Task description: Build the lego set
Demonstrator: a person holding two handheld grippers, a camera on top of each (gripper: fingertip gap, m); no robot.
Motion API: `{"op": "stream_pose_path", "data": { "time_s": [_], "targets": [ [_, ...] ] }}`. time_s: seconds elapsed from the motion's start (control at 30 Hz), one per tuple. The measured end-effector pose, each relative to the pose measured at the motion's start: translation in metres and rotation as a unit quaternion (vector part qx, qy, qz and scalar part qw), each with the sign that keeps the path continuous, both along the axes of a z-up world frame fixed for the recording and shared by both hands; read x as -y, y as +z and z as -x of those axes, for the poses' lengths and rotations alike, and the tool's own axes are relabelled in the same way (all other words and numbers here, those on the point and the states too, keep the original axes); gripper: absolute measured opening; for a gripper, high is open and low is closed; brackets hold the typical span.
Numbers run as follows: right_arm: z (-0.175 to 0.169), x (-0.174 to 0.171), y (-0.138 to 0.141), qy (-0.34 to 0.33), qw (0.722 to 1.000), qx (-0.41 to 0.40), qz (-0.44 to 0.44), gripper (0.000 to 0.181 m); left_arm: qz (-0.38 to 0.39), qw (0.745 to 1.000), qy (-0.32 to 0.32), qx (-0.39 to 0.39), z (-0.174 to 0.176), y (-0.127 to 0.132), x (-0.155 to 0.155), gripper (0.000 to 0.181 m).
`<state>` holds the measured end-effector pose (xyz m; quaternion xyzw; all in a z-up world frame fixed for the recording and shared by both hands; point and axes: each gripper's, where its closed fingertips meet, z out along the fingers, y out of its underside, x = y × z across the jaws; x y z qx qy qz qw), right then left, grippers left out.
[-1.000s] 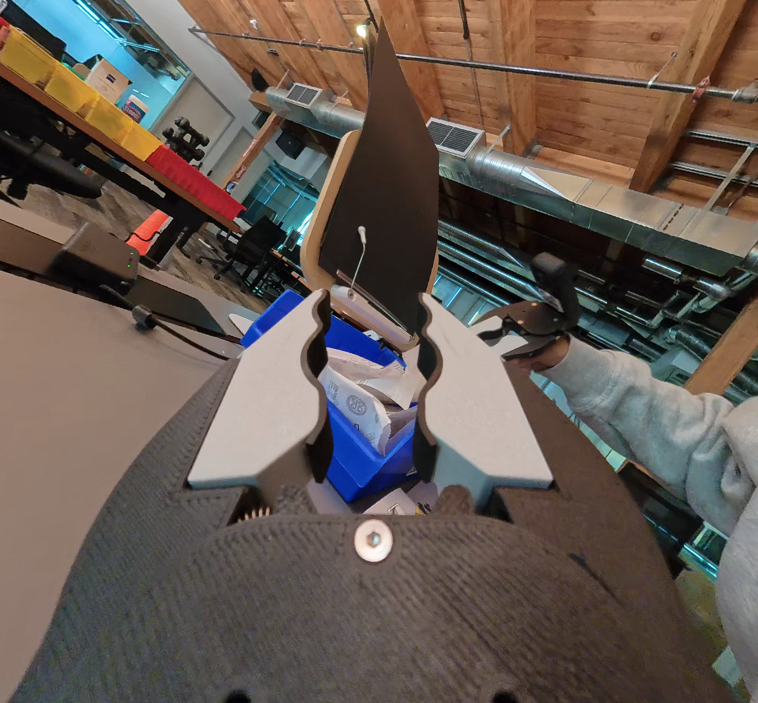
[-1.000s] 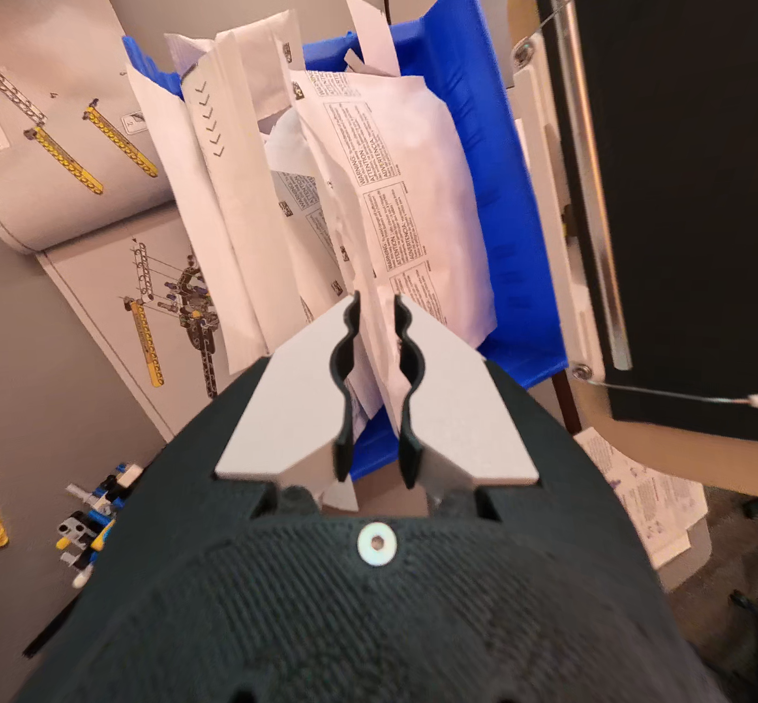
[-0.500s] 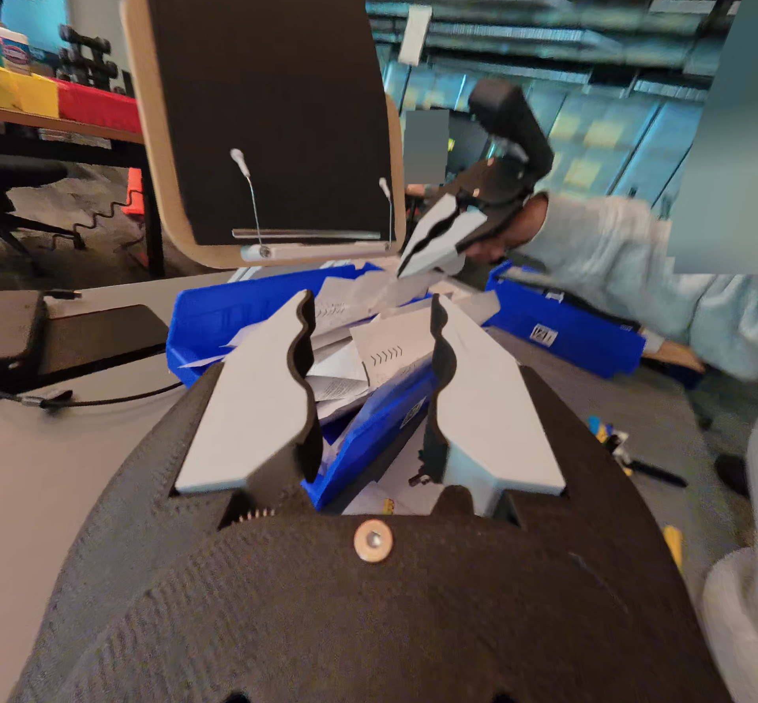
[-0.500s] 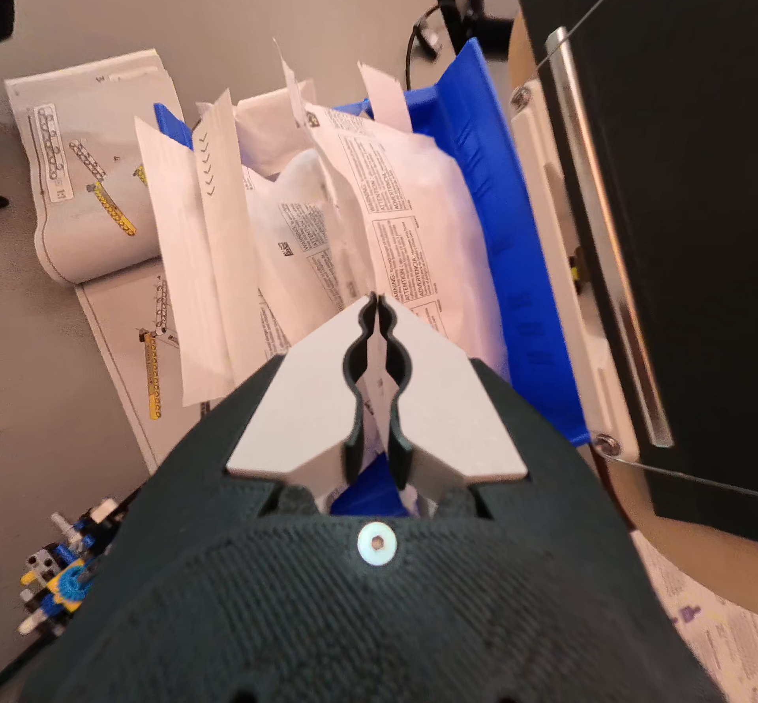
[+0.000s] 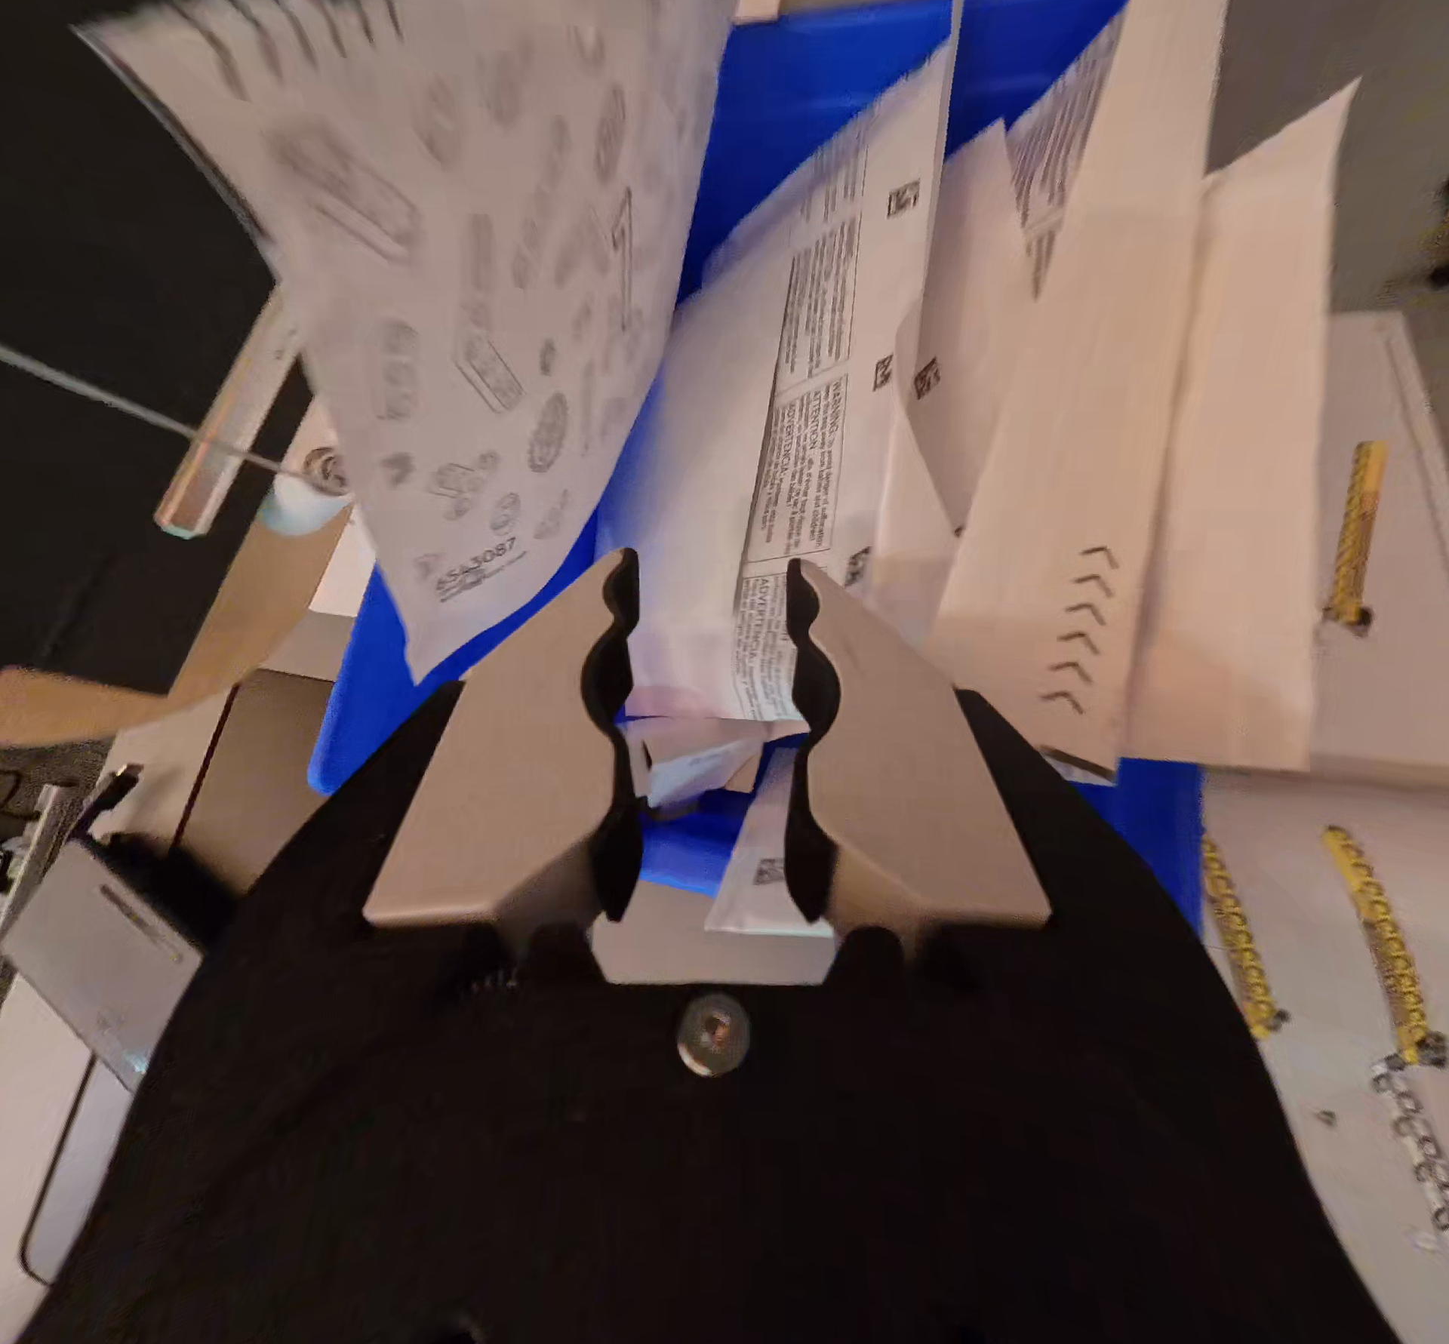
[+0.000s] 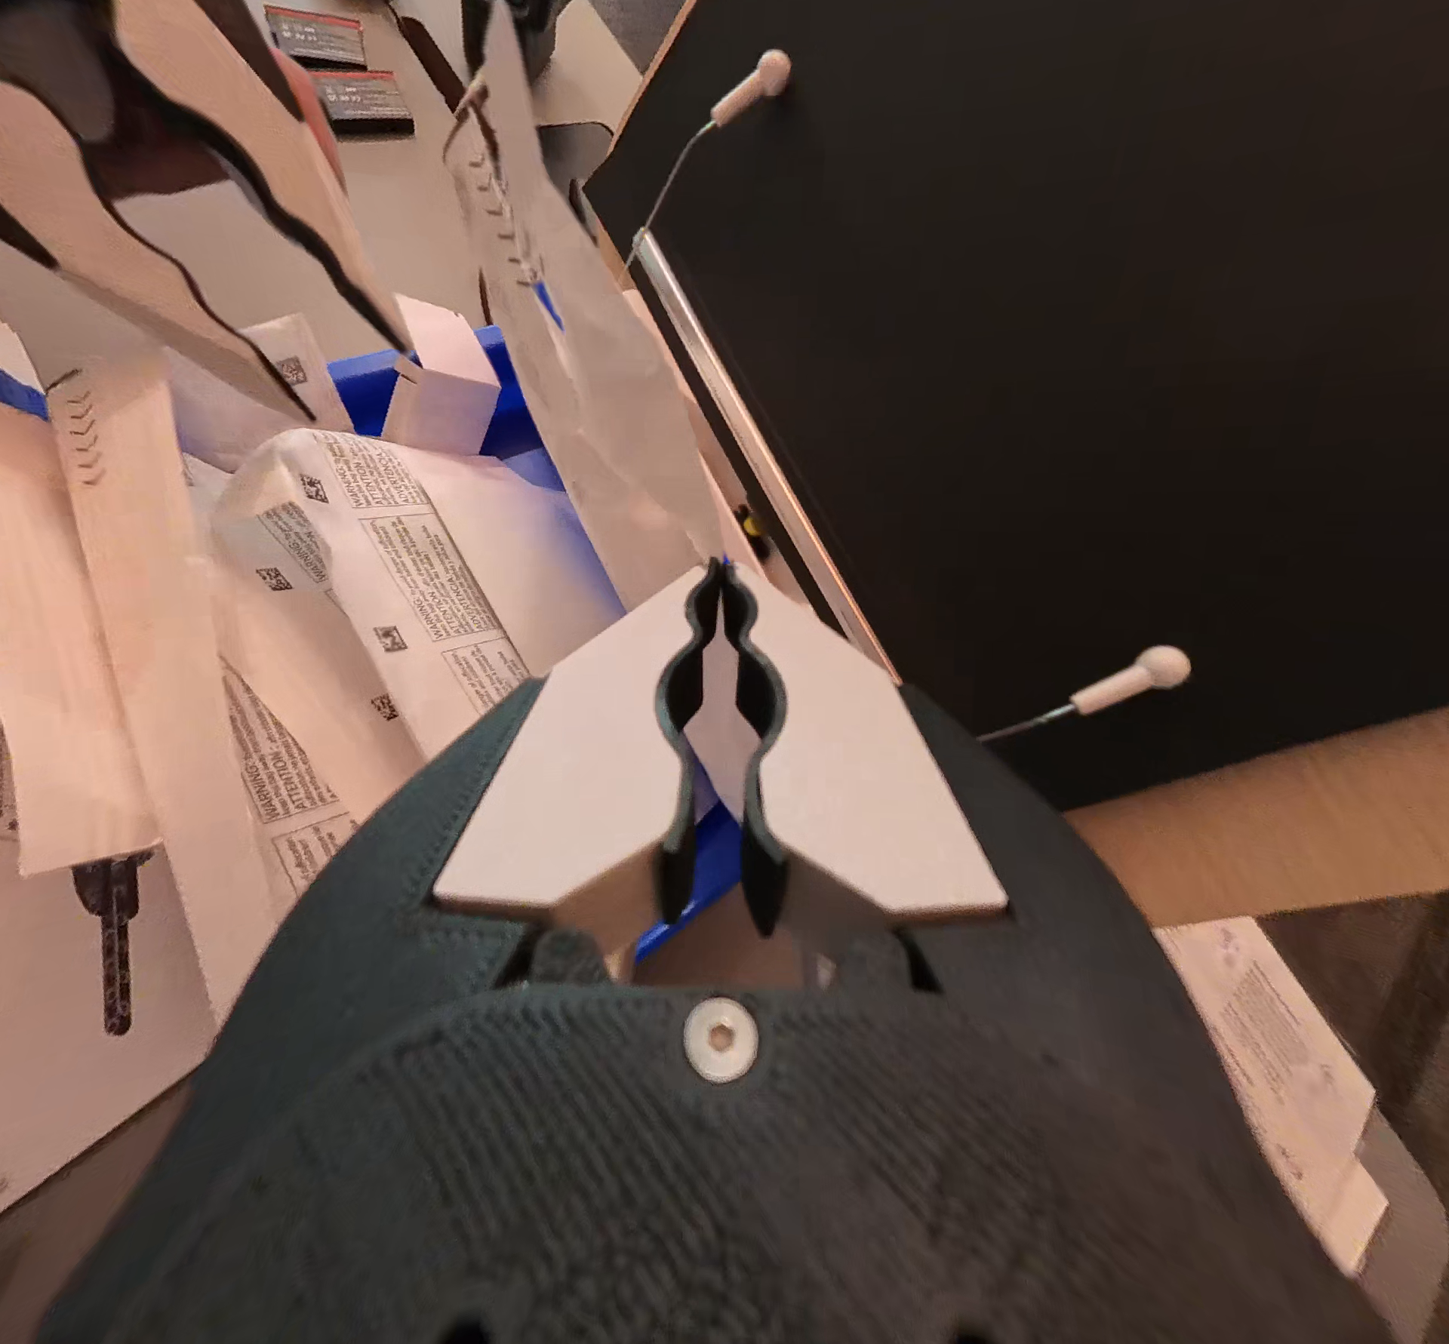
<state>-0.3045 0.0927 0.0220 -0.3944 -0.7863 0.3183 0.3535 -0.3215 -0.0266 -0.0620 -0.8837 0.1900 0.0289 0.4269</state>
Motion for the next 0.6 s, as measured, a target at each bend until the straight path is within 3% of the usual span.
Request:
{"op": "stream_pose_path", "data": {
  "time_s": [0.03,0.17,0.27,0.47,0.53,0.6],
  "targets": [
    [0.0,-0.001,0.0,-0.002,1.0,-0.004,0.0,0.0,0.015,1.0,-0.003,-0.001,0.002,-0.005,-0.005,0.037],
    [-0.003,-0.006,0.003,-0.006,1.0,-0.016,-0.004,0.0,0.092,0.994,-0.001,0.061,-0.002,-0.031,-0.019,0.052],
    [-0.004,-0.008,0.005,-0.006,1.0,-0.016,0.0,0.0,0.106,0.993,0.03,0.037,0.01,-0.046,-0.029,0.057],
    [-0.002,-0.01,0.005,-0.004,1.0,-0.02,-0.014,0.0,0.092,0.994,0.051,-0.027,0.018,-0.043,-0.031,0.013],
    [-0.001,-0.013,0.006,-0.009,0.999,-0.028,-0.03,0.0,0.084,0.994,0.057,-0.028,0.019,-0.031,-0.023,0.0],
    [0.001,-0.017,0.007,-0.017,0.998,-0.035,-0.044,0.001,0.053,0.995,0.078,-0.02,0.023,-0.006,-0.014,0.0]
  ]
}}
